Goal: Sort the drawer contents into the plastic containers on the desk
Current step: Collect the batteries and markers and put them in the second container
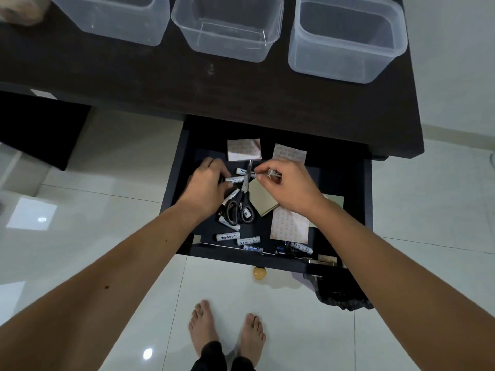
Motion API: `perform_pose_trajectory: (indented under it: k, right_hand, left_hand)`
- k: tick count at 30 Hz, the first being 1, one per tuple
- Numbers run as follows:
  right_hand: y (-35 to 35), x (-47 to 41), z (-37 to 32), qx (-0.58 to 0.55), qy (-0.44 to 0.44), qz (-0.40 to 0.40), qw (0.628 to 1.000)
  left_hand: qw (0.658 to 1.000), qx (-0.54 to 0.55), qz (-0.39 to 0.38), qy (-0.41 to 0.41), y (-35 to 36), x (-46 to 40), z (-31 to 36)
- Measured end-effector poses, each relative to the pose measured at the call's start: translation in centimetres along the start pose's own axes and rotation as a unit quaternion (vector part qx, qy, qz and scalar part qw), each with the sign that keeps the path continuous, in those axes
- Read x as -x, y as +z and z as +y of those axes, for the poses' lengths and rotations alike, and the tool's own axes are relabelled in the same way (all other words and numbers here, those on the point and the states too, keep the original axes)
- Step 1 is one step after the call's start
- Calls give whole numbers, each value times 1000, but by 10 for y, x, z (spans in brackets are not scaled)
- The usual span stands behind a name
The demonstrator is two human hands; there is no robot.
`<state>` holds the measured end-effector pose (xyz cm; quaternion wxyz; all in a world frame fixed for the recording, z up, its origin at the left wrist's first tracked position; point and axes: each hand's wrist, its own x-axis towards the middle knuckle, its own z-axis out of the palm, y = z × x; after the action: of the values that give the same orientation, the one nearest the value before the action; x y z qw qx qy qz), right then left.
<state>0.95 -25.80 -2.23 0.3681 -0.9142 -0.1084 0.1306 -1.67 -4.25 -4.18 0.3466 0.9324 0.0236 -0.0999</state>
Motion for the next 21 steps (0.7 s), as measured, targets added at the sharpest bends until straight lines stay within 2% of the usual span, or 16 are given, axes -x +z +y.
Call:
perform_pose_trajectory:
  k: [4,9,13,17,21]
  right_hand:
    - [7,-11,1,25,13,29,999]
    - [10,-19,-2,38,36,20,998]
    - [9,-25,-9,65,54,-1,996]
    - [3,-30,-17,83,93,-41,991]
    - [-4,-30,-17,88,88,-65,990]
  left_hand:
    - [1000,8,-4,-10,-3,1,1]
    - [1000,12,-4,4,-5,3,-1]
    - [1000,25,-1,-10,-7,3,-1]
    - [999,18,-12,30,-7,4,0]
    - [999,11,3,34,-5,4,-3]
